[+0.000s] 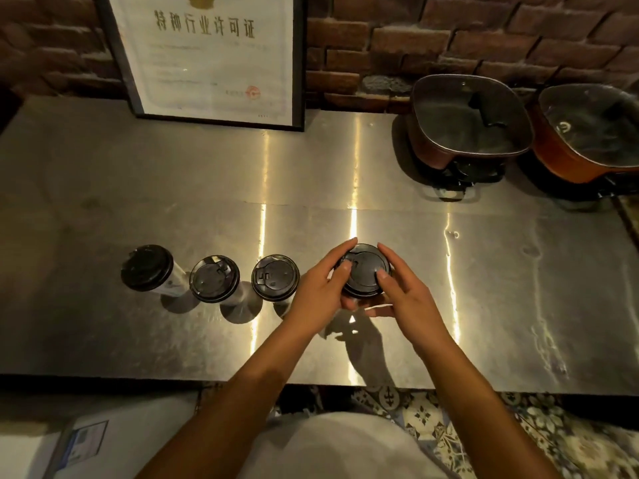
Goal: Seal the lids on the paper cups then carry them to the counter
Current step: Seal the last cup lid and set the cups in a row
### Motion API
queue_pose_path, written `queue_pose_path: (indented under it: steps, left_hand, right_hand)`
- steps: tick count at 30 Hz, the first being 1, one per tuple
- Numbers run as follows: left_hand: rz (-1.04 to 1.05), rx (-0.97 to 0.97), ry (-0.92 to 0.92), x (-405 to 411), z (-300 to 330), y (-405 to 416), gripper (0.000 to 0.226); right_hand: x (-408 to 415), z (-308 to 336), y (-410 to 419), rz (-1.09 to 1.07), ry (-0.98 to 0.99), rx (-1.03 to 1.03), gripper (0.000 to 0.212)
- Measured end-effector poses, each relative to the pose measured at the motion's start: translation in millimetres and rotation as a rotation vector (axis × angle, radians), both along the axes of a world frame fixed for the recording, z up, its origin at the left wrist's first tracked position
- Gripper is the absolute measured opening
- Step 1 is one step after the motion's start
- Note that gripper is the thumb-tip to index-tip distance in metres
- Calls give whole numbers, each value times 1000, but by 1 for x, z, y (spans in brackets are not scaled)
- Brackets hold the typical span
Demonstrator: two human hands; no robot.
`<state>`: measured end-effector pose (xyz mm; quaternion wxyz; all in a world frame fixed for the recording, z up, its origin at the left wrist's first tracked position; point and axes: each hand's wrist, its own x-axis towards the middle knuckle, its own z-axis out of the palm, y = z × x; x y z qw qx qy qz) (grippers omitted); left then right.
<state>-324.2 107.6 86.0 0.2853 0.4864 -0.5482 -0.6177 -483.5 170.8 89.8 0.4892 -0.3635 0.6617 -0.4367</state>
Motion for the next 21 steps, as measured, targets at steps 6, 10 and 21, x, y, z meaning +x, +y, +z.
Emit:
queue_pose_path:
  steps: [6, 10, 21]
  left_hand:
    - [30, 20, -123, -20, -35, -6, 40]
    - [50, 58, -168, -23, -51, -1, 39]
    - [140, 37, -207, -25, -73, 18, 35]
  right_hand:
    - [-16, -45, -20, 73, 133, 26, 39]
    - [-15, -56, -18, 108, 142, 50, 36]
    - [-22, -82, -13, 211, 310, 55, 39]
